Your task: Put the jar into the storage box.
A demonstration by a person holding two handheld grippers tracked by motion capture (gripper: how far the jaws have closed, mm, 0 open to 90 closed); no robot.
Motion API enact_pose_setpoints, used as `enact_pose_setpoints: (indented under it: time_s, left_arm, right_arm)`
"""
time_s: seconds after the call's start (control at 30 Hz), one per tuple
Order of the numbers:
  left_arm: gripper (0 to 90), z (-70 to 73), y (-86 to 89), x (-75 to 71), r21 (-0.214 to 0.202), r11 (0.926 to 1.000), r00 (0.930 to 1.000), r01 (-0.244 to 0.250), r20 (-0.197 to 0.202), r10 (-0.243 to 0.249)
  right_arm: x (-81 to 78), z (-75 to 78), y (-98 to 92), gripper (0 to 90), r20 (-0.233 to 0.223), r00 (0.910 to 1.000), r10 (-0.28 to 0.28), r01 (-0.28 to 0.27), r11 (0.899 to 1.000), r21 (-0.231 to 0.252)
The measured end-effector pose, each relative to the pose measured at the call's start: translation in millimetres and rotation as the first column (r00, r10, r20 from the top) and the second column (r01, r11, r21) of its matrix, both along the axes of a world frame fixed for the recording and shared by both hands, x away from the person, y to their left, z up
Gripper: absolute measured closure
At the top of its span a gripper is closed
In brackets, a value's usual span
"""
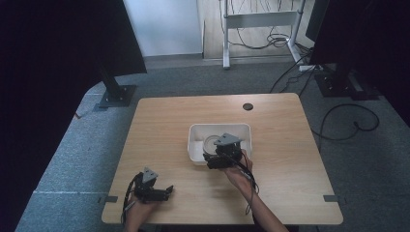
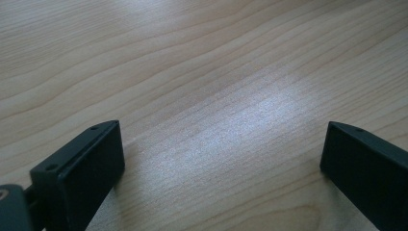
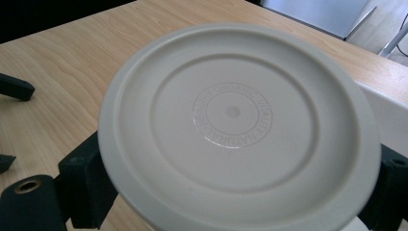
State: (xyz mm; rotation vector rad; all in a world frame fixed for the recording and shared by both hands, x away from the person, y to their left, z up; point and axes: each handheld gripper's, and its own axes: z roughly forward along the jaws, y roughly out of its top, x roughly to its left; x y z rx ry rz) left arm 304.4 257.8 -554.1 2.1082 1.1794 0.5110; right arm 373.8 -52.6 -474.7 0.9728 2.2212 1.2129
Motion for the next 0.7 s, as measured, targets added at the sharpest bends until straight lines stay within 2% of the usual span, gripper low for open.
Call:
enact_pose_setpoints:
  time_s: [0.33, 0.5, 0.7]
  left_arm:
    - [1.5, 0.0, 0.1, 0.0, 0.000, 1.0000, 1.0000, 0.001, 0.000, -0.001]
    - [1.5, 0.1, 0.1, 0.0, 0.001, 1.0000, 1.0000, 0.001, -0.001, -0.001]
    - [1.4, 0.2, 0.2, -0.1, 0.003, 1.0000, 1.0000, 0.002, -0.003, -0.002]
  right_arm:
    - [15.1, -9.1, 11.3, 9.1, -0.018, 0.9995, -0.024, 0.024, 1.000, -0.012]
    - [25.8, -13.2, 22.4, 9.1, -0.006, 0.9993, -0.036, 0.036, 0.999, -0.035]
    - [31.5, -22.7, 34.5, 9.1, -0.028, 0.9990, -0.035, 0.035, 0.999, -0.020]
